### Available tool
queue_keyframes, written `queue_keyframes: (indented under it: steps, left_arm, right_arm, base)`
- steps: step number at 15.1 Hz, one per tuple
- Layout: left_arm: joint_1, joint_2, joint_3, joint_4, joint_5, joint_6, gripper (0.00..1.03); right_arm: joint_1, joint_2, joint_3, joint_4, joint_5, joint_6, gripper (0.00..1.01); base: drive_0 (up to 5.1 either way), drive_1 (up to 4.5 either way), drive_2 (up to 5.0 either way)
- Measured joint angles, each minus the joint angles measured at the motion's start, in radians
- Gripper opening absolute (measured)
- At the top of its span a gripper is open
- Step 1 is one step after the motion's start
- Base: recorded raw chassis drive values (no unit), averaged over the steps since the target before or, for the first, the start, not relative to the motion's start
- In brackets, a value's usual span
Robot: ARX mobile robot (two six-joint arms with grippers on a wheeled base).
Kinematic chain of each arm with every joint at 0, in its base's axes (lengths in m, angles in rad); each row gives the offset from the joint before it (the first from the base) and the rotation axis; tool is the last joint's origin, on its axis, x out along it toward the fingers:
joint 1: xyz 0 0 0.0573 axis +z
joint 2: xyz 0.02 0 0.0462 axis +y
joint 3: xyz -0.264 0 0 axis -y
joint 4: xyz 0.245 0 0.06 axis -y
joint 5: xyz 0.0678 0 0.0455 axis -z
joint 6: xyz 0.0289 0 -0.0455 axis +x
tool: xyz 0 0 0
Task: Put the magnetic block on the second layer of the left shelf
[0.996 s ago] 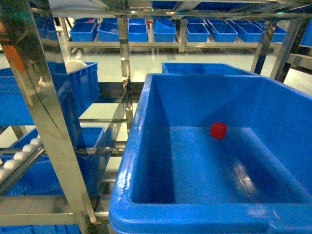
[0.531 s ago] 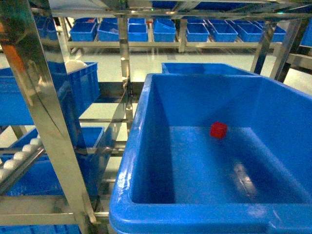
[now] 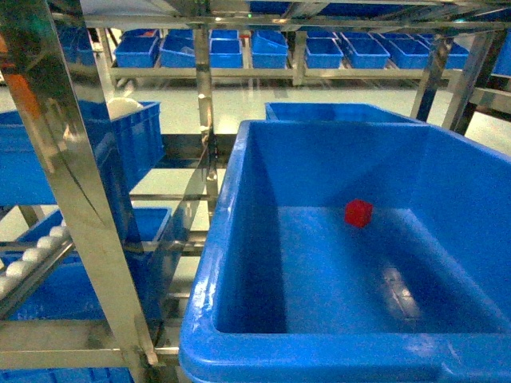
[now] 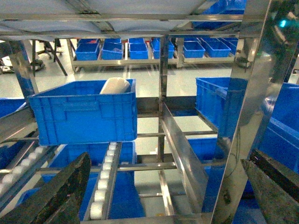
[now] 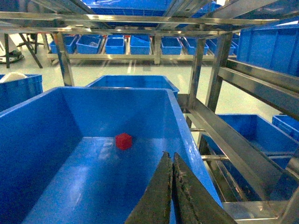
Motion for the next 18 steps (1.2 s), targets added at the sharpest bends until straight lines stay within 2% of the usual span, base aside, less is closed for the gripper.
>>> queue_keyframes:
  steps: [7,9,13,18]
  left_arm:
    - [0.0,0.0,0.0,0.0,0.0,0.0,0.98]
    - [0.0,0.0,0.0,0.0,-0.001,0.0,0.98]
    - [-0.001,0.0,0.0,0.0,0.0,0.0,0.98]
    - [-0.001,0.0,0.0,0.0,0.0,0.0,0.98]
  right_arm:
    - [0.0,-0.131,-0.05,-0.064,0.0,0.0,0.02]
    - [0.0,-0.285,-0.05,-0.245,-0.002,0.0,0.02]
    - [0.0,-0.296,-0.05,-0.24,0.0,-0.001,0.02]
    - [0.0,-0.296,-0.05,-0.24,0.0,0.0,0.67]
  base:
    - [0.0,0.0,0.0]
    - [0.0,0.0,0.0]
    - [0.0,0.0,0.0]
    - [0.0,0.0,0.0]
